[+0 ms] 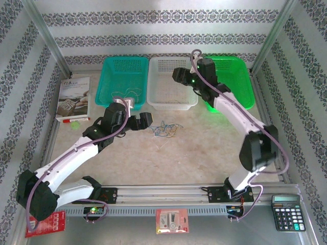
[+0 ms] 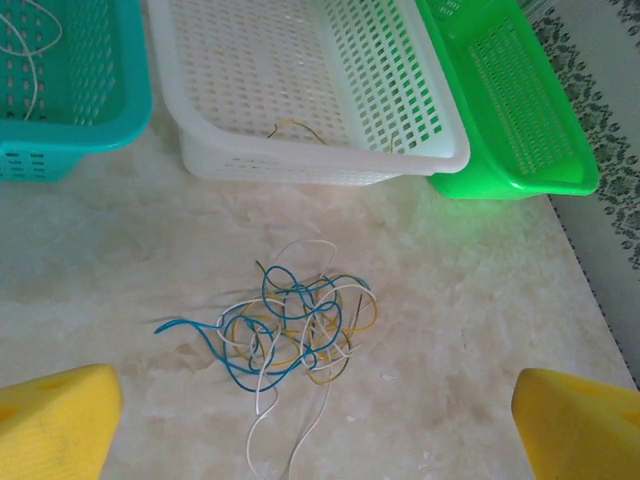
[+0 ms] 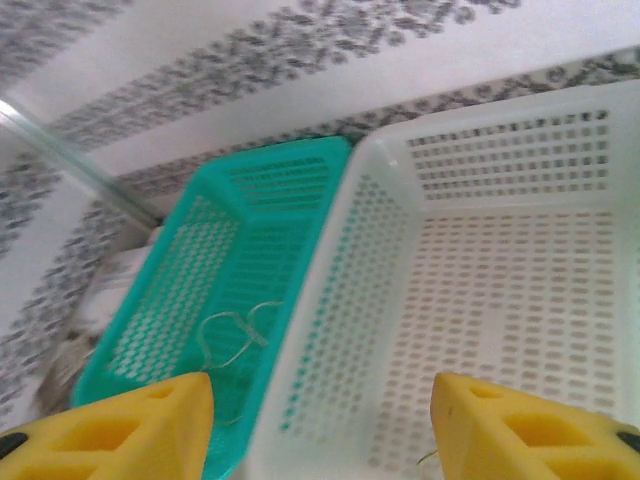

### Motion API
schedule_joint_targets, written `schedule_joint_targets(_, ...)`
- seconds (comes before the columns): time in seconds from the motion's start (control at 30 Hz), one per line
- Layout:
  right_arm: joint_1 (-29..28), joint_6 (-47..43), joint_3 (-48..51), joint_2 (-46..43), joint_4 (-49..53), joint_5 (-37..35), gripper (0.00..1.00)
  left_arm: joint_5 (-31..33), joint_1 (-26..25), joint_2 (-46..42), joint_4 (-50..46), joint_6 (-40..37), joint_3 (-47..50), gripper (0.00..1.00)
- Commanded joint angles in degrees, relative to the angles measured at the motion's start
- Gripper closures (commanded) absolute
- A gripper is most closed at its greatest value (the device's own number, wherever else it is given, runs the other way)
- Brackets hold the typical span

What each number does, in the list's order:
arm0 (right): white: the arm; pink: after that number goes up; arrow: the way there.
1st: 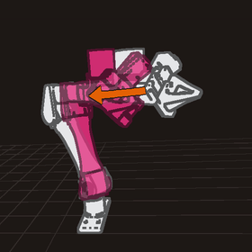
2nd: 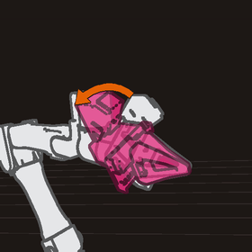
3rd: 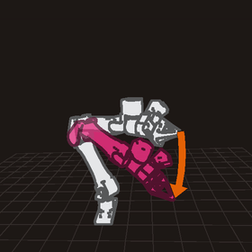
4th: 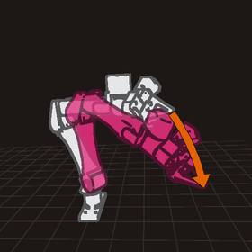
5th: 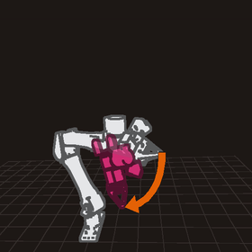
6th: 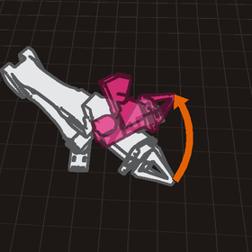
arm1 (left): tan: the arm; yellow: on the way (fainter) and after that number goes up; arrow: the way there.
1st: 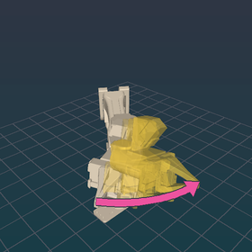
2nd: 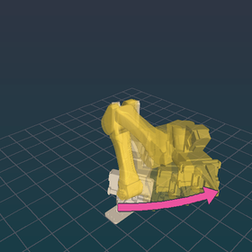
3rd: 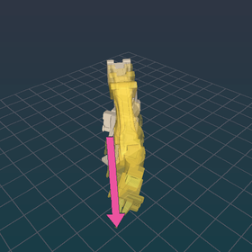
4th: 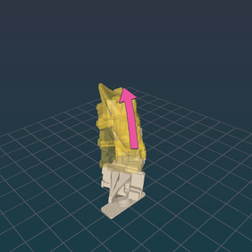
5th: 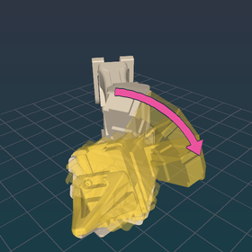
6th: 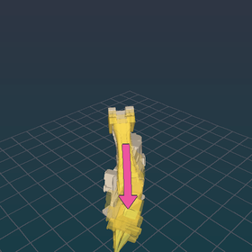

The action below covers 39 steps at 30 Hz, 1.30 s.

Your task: Untangle the cables

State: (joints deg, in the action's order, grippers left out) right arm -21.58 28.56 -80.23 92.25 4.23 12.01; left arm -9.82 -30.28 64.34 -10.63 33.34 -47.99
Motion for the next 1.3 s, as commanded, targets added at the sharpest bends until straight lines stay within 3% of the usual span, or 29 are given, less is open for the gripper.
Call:
schedule_joint_targets(0.0, -3.25, 0.75, 8.2, -6.17, -1.77, 0.43, 0.4, 1.12, -0.3, 1.17, 0.05, -0.13, 1.39, 0.0)
schedule_joint_targets(0.33, -12.74, 8.02, 37.95, -23.03, -8.44, -7.94, 0.4, -0.44, -0.39, 4.2, 0.71, -1.97, 3.98, 0.0)
schedule_joint_targets(0.57, -15.59, 14.4, 51.35, -29.55, -10.62, -11.02, 0.41, -0.35, -1.75, 6.7, 0.79, -1.65, 6.59, 0.0)
schedule_joint_targets(0.8, -16.06, 16.22, 56.26, -34.23, -10.88, -12.99, 0.41, 9.43, -7.3, 5.51, -0.26, 1.02, 9.22, 0.0)
schedule_joint_targets(1.0, -16.15, 16.59, 58.13, -36.35, -10.6, -13.93, 0.41, 16.5, -11.76, 9.69, -1.88, 2.36, 7.09, 0.0)
schedule_joint_targets(1.27, -16.08, 16.83, 59.4, -37.7, -11.05, -13.79, 0.41, 21.65, -16.16, 17.51, -2.56, 3.12, 2.76, 0.17)
